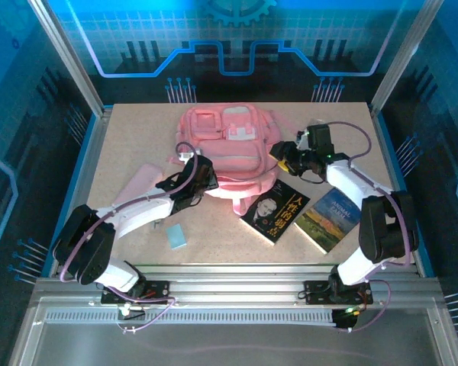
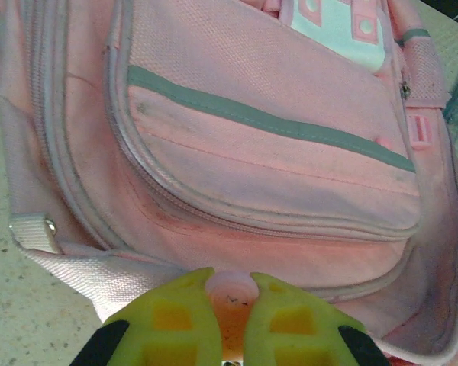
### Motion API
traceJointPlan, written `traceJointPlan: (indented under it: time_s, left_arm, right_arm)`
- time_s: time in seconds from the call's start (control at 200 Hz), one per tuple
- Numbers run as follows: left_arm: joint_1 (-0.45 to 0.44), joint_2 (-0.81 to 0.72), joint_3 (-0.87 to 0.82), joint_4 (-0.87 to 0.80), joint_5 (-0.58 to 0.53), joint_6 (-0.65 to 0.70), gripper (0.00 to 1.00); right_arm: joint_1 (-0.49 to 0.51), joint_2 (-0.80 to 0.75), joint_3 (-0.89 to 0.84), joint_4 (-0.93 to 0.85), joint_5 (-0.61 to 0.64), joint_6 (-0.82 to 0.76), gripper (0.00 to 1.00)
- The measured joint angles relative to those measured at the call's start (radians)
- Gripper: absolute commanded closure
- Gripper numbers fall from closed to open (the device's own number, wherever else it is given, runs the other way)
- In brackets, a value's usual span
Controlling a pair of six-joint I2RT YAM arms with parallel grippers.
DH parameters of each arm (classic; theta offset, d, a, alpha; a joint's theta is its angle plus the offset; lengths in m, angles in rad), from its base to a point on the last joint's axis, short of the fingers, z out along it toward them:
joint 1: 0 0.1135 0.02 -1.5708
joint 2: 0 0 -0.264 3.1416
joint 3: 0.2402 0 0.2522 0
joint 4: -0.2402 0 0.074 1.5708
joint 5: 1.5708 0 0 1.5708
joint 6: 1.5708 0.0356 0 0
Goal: Pack books, pencil case, and school supplies into a backpack
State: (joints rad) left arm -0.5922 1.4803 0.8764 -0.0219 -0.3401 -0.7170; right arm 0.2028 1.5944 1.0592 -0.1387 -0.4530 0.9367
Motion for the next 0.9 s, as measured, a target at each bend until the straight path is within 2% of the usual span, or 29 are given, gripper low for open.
traceJointPlan:
  time_s: [0.145,0.31,0.435,0.59,0.635,0.775,0.88,0.9]
  left_arm:
    - [-0.026,0.041,0.058,0.005,0.017,-0.022,1.0]
    - [-0.089,0.108,0.124,0.011,0.051,-0.045,1.0]
    - [-0.116,0.124,0.132,0.011,0.061,-0.063,1.0]
    - [-0.12,0.121,0.115,0.012,0.061,-0.092,1.0]
    - [-0.121,0.116,0.095,0.014,0.061,-0.103,1.0]
    - [-0.124,0.107,0.033,0.033,0.044,-0.152,1.0]
    - [-0.123,0.106,0.003,0.056,0.03,-0.195,1.0]
    - [-0.124,0.105,0.0,0.058,0.029,-0.201,1.0]
  right_arm:
    - [0.086,-0.064,-0.045,0.003,-0.061,0.076,0.3]
    - [0.152,-0.124,-0.133,0.033,-0.053,0.182,0.28]
    - [0.164,-0.101,-0.206,0.106,-0.014,0.266,0.28]
    - [0.167,-0.008,-0.213,0.203,0.041,0.334,0.32]
    - [0.171,0.022,-0.212,0.229,0.053,0.35,0.37]
    - [0.18,0.114,-0.198,0.286,0.064,0.39,0.78]
    - [0.187,0.161,-0.196,0.322,0.065,0.41,1.0]
    - [0.188,0.164,-0.196,0.331,0.065,0.402,1.0]
